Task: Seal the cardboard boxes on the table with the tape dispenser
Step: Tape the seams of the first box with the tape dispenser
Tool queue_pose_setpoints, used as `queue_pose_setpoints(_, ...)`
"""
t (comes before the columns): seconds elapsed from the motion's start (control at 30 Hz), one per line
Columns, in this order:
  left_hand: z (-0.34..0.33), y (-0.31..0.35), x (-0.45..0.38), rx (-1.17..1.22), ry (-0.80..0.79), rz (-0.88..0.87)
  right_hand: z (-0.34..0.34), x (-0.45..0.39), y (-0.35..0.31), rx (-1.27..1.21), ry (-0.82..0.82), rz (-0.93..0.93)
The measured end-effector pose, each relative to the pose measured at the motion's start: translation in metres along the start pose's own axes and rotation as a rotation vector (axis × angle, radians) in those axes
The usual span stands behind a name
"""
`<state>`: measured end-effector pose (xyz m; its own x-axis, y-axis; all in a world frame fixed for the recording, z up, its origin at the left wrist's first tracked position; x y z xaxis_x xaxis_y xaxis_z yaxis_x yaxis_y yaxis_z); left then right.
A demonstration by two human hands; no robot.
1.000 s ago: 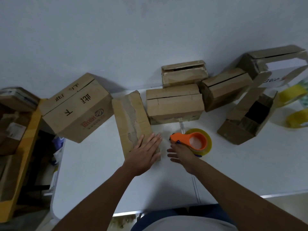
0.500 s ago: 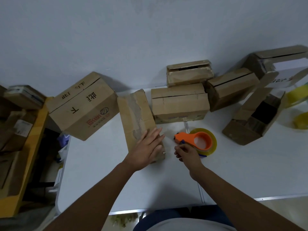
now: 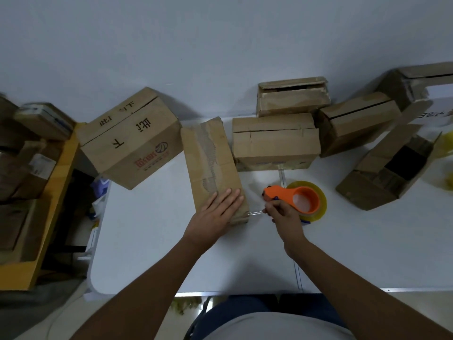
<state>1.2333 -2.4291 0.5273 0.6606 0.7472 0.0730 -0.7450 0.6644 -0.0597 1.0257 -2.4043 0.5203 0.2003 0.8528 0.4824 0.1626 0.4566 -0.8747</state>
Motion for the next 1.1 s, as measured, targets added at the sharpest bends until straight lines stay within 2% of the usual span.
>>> queue_pose_setpoints(0.07, 0.004, 0.0, -0.004, 0.05, -0.001, 0.026, 0.001, -0.001, -0.001, 0.015, -0.005, 0.02)
queue_pose_setpoints(0.23, 0.011, 0.014, -0.021, 0.061, 0.176, 0.148, 0.001, -0.003, -0.001, 0.06, 0.001, 0.075)
queue_pose_setpoints(0.33, 0.009, 0.018, -0.02, 0.0, 0.17, 0.181, 0.002, -0.006, -0.002, 0.099, 0.011, 0.11)
queue_pose_setpoints(0.53, 0.012, 0.01, -0.02, 0.06, 0.162, 0.128, -0.002, -0.014, -0.004, 0.156, -0.003, 0.193)
queue_pose_setpoints(0.7, 0.003, 0.004, -0.01, 0.017, 0.173, 0.027, -0.011, -0.02, -0.003, 0.273, -0.023, 0.287)
queue_pose_setpoints(0.93, -0.007, 0.006, -0.01, 0.0, 0.176, 0.025, -0.037, -0.033, -0.003, 0.366, -0.109, 0.399)
queue_pose_setpoints(1.1, -0.004, 0.008, -0.012, -0.011, 0.184, 0.053, -0.05, -0.038, 0.005, 0.383, -0.121, 0.401)
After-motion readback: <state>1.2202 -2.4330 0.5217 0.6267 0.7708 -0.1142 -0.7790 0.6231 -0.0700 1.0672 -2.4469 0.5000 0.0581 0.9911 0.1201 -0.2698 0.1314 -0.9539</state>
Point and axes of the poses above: each hand's wrist, its own x-axis away from the middle knuckle, its own z-axis out of the back of the hand, y = z × x, the point moved 3 cm from there along -x, towards the middle knuckle, and after that the axes turned 4 degrees about -x, right-handed, at the moved point
